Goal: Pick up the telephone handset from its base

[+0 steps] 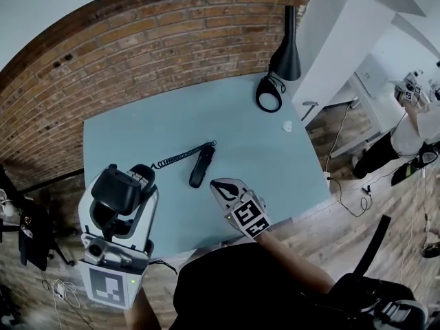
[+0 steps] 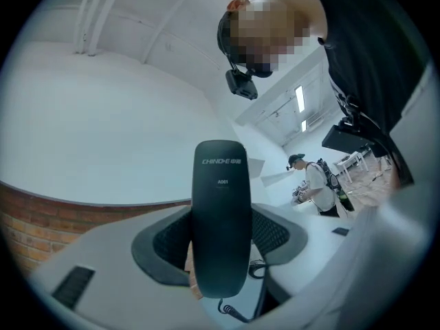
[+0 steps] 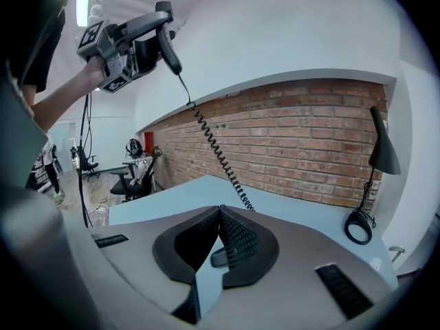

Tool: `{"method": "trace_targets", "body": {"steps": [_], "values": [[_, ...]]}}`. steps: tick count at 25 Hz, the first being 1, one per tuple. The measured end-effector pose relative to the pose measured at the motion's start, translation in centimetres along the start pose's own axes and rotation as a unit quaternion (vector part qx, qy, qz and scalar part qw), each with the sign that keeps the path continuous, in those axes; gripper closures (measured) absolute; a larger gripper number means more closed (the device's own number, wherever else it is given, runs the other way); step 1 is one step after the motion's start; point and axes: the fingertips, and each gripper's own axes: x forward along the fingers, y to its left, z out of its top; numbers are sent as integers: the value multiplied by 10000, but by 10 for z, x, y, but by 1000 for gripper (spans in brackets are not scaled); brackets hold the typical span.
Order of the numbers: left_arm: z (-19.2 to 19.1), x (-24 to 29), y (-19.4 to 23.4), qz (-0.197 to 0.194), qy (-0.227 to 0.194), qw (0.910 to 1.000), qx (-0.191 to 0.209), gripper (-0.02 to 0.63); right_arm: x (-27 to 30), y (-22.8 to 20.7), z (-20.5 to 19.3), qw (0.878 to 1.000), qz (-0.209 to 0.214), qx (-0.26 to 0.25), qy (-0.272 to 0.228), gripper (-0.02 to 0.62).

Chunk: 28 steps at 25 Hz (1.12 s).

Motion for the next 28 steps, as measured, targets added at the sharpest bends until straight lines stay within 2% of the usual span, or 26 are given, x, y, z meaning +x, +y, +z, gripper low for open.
{"method": "trace_targets", "body": {"steps": [4, 11, 14, 23, 28], "values": [[-19, -1, -14, -17, 116, 9999, -67, 328, -5, -3, 19, 9996, -89, -57, -252, 584], [-86, -32, -3, 140, 531, 9981, -290, 328, -20, 3, 65, 9961, -134, -107, -869, 584], [-111, -39, -1, 84, 640, 9973, -340, 328, -24, 9, 80, 9939, -147, -224, -1066, 585], [-157, -53, -27, -95, 524, 9964, -665, 327, -24, 37, 89, 9889, -41, -696, -1311, 584], [-178, -57, -36, -103, 663, 9951, -725, 327, -24, 47, 92, 9877, 71, -753, -1371, 584]]}}
